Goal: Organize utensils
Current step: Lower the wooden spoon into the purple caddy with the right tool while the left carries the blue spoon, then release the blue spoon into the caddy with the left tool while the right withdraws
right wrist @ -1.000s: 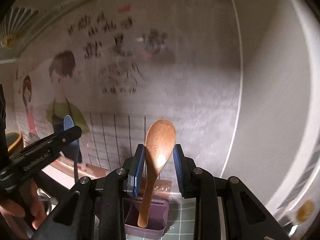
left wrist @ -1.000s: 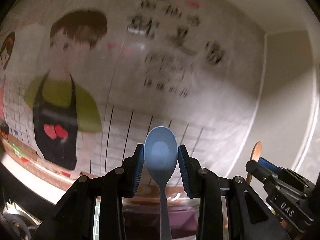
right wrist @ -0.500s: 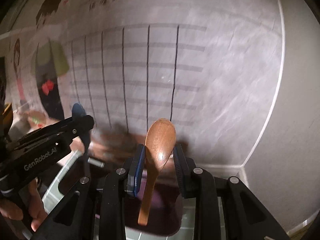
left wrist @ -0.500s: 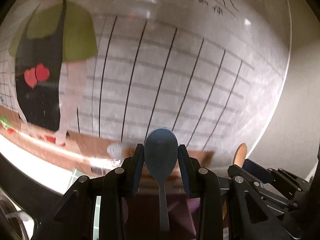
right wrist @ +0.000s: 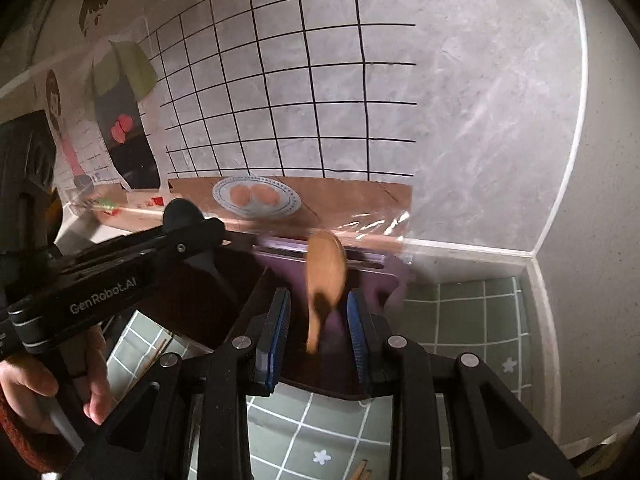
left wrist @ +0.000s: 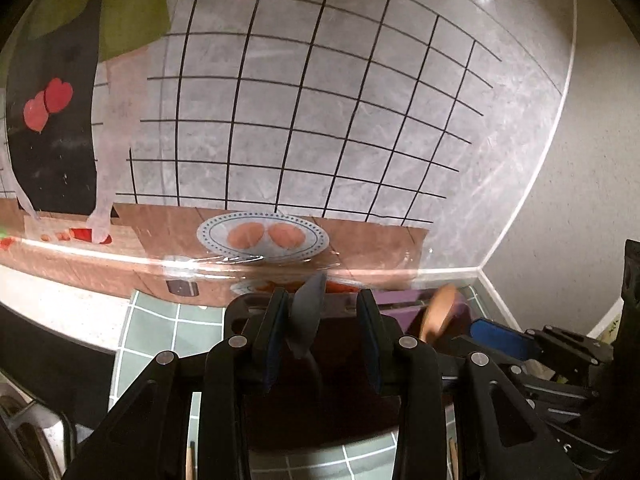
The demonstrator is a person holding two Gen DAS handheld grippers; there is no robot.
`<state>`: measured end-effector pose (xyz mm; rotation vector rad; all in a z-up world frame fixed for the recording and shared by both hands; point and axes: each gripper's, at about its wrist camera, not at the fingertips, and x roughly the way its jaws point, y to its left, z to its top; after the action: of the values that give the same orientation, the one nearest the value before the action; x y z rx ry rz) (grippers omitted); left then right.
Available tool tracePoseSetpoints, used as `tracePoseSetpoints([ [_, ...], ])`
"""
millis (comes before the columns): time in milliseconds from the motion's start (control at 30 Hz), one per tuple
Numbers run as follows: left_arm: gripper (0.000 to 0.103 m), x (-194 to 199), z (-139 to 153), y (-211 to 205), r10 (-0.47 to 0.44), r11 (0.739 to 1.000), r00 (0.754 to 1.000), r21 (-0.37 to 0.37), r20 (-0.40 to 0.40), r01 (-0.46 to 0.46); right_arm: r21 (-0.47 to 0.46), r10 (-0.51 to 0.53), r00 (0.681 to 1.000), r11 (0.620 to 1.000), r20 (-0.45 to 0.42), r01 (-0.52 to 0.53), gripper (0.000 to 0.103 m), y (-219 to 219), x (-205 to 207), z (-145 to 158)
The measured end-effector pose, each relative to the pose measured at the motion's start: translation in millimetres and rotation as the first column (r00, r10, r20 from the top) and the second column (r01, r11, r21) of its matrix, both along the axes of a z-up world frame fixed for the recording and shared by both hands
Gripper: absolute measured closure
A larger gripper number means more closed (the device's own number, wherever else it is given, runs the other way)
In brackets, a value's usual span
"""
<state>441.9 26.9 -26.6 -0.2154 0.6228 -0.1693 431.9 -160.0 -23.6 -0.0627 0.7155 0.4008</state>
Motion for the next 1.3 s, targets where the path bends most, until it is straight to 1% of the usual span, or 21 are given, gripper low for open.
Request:
tracePoseSetpoints([
  [67, 0.062, -8, 9, 3, 0.002, 1.000, 1.000, -0.018, 0.011, -0.002, -0.021, -0.010, 1.000, 1.000, 0.019, 0.011, 0.074, -2, -6, 4],
  [167, 0.060, -17, 24, 10, 0.018, 0.999, 1.000, -0.048, 0.025, -0.017, -0.026, -0.016, 0.999, 0.999, 0.041, 0.018, 0.074, -5, -19, 14],
  [300, 0.059, -39, 42, 22, 0.040, 0.998, 0.998, -0.053, 0.040, -0.037, -0.038, -0.005, 0.999, 0.999, 0.054, 0.007, 0.074, -11, -40, 25],
  [400, 0.059, -60, 49, 32, 0.055, 0.997, 0.998, -0.053, 0.025, -0.053, -0.062, 0.025, 0.999, 0.998, 0.028, -0.024, 0.074, -10, -56, 25],
  [500, 0.059, -85, 51, 38, 0.048, 0.998, 0.999, -0.030, 0.002, -0.048, -0.094, 0.081, 0.996, 0.992, -0.034, -0.084, 0.074, -3, -73, 11],
  [600, 0.059, -117, 41, 47, 0.051, 0.999, 0.998, -0.012, -0.038, -0.051, -0.129, 0.135, 0.985, 0.981, -0.106, -0.148, 0.074, 6, -86, -10],
  [733, 0.059, -161, 15, 65, 0.055, 0.997, 0.991, -0.044, -0.123, -0.061, -0.146, 0.201, 0.961, 0.962, -0.189, -0.230, 0.074, 15, -103, -38],
  [767, 0.059, -172, 6, 69, 0.060, 0.996, 0.988, -0.052, -0.145, -0.068, -0.154, 0.235, 0.951, 0.951, -0.202, -0.268, 0.074, 19, -109, -44],
  [833, 0.059, -189, -7, 72, 0.069, 0.995, 0.983, -0.053, -0.171, -0.079, -0.179, 0.267, 0.942, 0.936, -0.204, -0.304, 0.074, 28, -114, -49],
  [900, 0.059, -204, -19, 74, 0.074, 0.995, 0.978, -0.057, -0.193, -0.087, -0.180, 0.294, 0.929, 0.924, -0.225, -0.336, 0.082, 37, -114, -56],
  [933, 0.059, -210, -24, 75, 0.077, 0.994, 0.976, -0.066, -0.202, -0.092, -0.170, 0.301, 0.921, 0.923, -0.246, -0.346, 0.090, 40, -112, -60],
  [1000, 0.059, -221, -33, 78, 0.082, 0.991, 0.972, -0.082, -0.219, -0.102, -0.167, 0.301, 0.914, 0.921, -0.271, -0.353, 0.091, 43, -109, -68],
  [1133, 0.059, -233, -43, 79, 0.083, 0.989, 0.964, -0.098, -0.253, -0.111, -0.195, 0.291, 0.918, 0.917, -0.269, -0.347, 0.092, 53, -102, -81],
  [1267, 0.059, -236, -44, 79, 0.076, 0.989, 0.962, -0.102, -0.261, -0.105, -0.220, 0.291, 0.909, 0.906, -0.297, -0.362, 0.092, 56, -96, -91],
  [1300, 0.059, -237, -44, 78, 0.074, 0.989, 0.963, -0.103, -0.261, -0.104, -0.225, 0.293, 0.910, 0.904, -0.293, -0.363, 0.092, 55, -98, -91],
])
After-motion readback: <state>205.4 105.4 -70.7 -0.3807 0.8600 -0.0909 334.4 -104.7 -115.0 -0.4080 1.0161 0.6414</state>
